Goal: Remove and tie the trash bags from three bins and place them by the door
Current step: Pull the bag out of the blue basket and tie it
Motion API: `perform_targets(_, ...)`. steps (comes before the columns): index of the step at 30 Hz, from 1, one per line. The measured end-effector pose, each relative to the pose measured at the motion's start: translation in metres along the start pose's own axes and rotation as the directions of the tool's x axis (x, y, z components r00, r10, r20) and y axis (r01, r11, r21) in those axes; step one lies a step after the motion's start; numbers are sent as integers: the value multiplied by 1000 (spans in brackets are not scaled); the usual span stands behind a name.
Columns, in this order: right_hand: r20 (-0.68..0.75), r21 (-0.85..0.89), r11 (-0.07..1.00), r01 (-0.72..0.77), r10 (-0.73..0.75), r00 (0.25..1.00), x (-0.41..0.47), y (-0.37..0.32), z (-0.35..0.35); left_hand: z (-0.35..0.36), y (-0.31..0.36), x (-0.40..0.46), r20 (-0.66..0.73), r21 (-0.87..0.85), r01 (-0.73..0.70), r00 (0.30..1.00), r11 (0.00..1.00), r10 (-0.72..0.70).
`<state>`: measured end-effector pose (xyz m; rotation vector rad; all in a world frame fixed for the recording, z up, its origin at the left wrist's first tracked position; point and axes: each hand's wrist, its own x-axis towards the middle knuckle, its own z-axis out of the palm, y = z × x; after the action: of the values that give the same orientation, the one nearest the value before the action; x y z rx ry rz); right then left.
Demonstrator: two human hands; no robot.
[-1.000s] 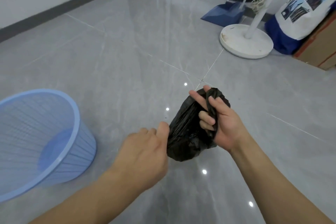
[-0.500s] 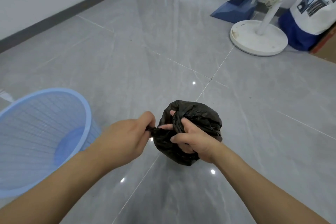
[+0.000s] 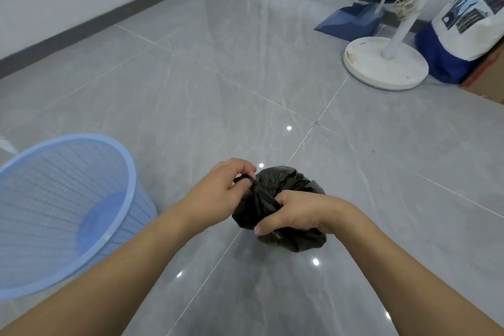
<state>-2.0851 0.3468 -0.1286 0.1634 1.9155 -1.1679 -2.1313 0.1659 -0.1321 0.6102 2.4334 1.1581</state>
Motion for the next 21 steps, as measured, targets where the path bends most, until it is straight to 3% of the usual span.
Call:
perform_targets(2, -29, -29, 1000, -2, 1, 1000, -5, -1, -4, 11, 4, 1, 54, -340, 120, 993, 933, -108)
perform_targets(3, -54, -41, 999, -4, 2, 999, -7, -1, -6, 15, 3, 3, 60, -421, 146, 989, 895, -133)
perform_targets(5, -131, -110, 994, -6, -8, 991, -11, -2, -9, 20, 4, 6, 51, -421, 178, 984, 889, -173)
perform_targets(8, -321, -416, 909, -12, -135, 937, -14, 0, -9, 27, 4, 10, 4, -328, 236, 969, 915, -248)
perform_targets(12, -548, -651, 757, -56, -417, 726, -18, 7, -1, 27, 5, 14, -54, -359, 318, 931, 877, -360)
perform_targets(16, -530, -719, 684, 121, -653, 540, -13, 24, 10, 21, 7, 16, -49, -418, 398, 888, 817, -457)
perform_targets(19, -534, -766, 627, 143, -744, 402, -7, 31, 11, 19, 10, 16, -94, -495, 326, 902, 805, -422)
perform_targets(21, -520, -794, 593, 133, -777, 354, -5, 33, 9, 19, 12, 16, -83, -542, 284, 919, 791, -386)
